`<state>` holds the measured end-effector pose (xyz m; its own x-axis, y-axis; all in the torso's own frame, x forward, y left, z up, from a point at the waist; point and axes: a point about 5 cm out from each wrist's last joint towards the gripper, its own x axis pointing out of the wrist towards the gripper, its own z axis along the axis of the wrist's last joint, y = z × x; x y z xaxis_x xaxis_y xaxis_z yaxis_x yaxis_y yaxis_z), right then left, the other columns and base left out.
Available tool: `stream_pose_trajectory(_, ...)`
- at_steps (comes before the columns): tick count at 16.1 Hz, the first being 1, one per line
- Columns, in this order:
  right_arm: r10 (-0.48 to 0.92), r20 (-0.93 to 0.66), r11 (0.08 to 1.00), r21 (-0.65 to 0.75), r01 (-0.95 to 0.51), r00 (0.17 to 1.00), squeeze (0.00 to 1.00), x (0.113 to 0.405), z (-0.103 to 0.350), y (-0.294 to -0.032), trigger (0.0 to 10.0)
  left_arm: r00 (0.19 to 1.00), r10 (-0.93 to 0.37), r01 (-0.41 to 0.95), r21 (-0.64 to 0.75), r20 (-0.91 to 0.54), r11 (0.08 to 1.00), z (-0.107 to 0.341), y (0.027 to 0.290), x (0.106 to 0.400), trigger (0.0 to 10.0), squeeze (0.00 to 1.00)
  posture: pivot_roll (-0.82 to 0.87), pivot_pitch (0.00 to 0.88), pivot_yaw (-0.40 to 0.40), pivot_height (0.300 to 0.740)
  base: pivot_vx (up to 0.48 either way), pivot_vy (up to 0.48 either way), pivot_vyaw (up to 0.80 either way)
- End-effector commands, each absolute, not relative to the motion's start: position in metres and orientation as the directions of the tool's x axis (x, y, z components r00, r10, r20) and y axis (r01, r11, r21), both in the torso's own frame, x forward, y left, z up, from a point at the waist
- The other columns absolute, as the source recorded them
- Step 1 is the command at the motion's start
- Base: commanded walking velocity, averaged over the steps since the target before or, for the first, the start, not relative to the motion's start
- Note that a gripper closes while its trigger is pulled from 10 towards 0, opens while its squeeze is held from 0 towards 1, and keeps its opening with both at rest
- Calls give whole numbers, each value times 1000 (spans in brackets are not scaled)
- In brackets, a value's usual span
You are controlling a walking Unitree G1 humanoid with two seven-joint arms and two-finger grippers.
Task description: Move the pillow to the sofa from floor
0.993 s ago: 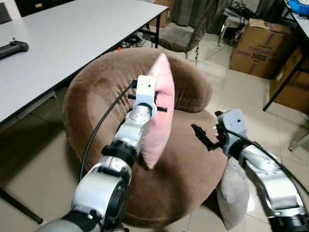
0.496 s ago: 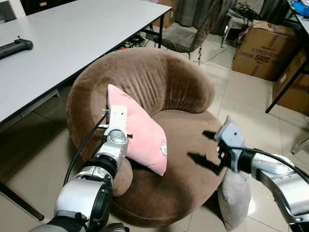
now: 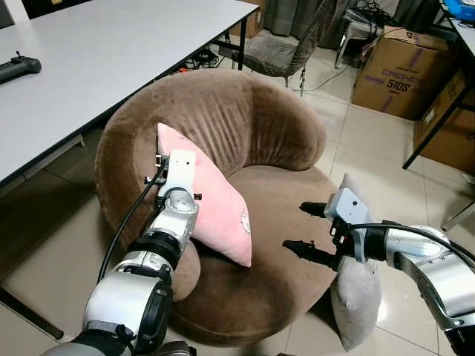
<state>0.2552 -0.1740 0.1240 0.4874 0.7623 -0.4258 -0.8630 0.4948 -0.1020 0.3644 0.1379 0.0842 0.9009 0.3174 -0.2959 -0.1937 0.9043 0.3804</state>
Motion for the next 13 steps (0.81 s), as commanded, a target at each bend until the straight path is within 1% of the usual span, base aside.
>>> stream_pose_trajectory(1, 760, -430, 488, -117, -865, 487, 0, 257, 126, -176, 10000, 937, 316, -234, 407, -146, 883, 118, 133, 378, 10000, 0, -5, 0, -61, 740, 0, 0, 0)
stream_pose_trajectory(3, 763, -432, 483, -114, -868, 481, 0, 256, 123, -176, 10000, 948, 288, -210, 407, -138, 889, 121, 129, 379, 10000, 0, -5, 0, -61, 740, 0, 0, 0)
stream_pose_trajectory(5, 781, -430, 459, -94, -883, 452, 0, 251, 121, -172, 10000, 960, 258, -190, 422, -110, 886, 124, 124, 378, 10000, 0, 0, 0, -63, 740, 0, 0, 0)
stream_pose_trajectory(6, 791, -422, 449, -90, -889, 442, 0, 250, 121, -172, 10000, 964, 241, -173, 425, -111, 888, 125, 122, 378, 10000, 0, 1, 0, -62, 740, 0, 0, 0)
stream_pose_trajectory(8, 790, -415, 452, -104, -886, 452, 0, 250, 122, -172, 10000, 963, 223, -140, 424, -152, 895, 119, 118, 375, 10000, 0, -3, 0, -54, 740, 0, 0, 0)
stream_pose_trajectory(9, 791, -402, 455, -116, -883, 460, 0, 251, 123, -172, 10000, 959, 219, -126, 416, -183, 900, 114, 118, 372, 10000, 486, -4, 0, -52, 740, 0, 0, 0)
stream_pose_trajectory(10, 795, -391, 455, -125, -882, 465, 0, 251, 124, -172, 10000, 956, 210, -112, 409, -204, 906, 111, 118, 371, 10000, 910, -4, 0, -50, 740, 0, 0, 0)
stream_pose_trajectory(11, 799, -378, 454, -130, -882, 467, 0, 251, 124, -171, 10000, 954, 194, -89, 400, -230, 912, 107, 117, 370, 10000, 1000, -1, 0, -49, 740, 0, 0, 0)
stream_pose_trajectory(13, 798, -378, 456, -128, -881, 469, 0, 250, 122, -171, 10000, 959, 139, -35, 381, -249, 924, 105, 112, 367, 10000, 1000, 7, 0, -49, 740, 0, 0, 0)
